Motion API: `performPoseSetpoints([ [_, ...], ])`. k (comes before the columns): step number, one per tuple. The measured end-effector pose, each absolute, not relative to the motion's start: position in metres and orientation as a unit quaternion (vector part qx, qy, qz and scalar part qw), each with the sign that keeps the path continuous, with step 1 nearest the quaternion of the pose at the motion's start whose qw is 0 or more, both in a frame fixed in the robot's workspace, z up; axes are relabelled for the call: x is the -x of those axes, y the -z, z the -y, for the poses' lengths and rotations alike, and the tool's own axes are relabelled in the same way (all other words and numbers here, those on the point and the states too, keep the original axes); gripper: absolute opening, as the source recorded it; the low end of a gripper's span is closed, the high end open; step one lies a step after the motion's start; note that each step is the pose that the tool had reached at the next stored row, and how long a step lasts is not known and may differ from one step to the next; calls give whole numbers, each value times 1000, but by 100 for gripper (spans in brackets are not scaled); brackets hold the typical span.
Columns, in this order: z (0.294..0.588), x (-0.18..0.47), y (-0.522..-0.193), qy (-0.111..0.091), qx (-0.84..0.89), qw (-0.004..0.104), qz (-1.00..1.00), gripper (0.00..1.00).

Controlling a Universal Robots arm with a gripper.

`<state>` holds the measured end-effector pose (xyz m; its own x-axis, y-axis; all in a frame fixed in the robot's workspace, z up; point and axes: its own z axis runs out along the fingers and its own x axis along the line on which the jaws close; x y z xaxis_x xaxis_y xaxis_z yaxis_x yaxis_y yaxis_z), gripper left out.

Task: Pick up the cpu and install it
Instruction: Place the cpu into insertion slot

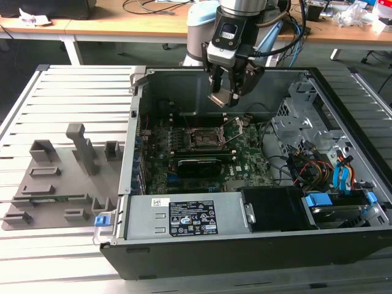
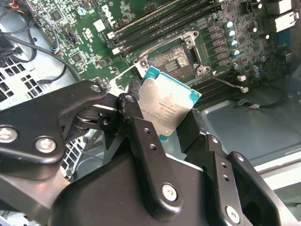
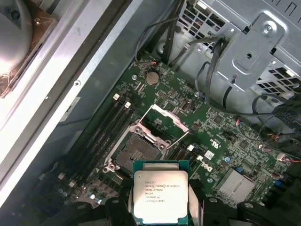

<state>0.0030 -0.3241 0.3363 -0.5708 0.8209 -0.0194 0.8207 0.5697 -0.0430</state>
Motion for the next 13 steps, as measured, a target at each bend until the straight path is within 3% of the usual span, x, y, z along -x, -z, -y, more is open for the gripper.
performPoseSetpoints([
  [13,324,-3,-336,-24,506,2,862,55],
])
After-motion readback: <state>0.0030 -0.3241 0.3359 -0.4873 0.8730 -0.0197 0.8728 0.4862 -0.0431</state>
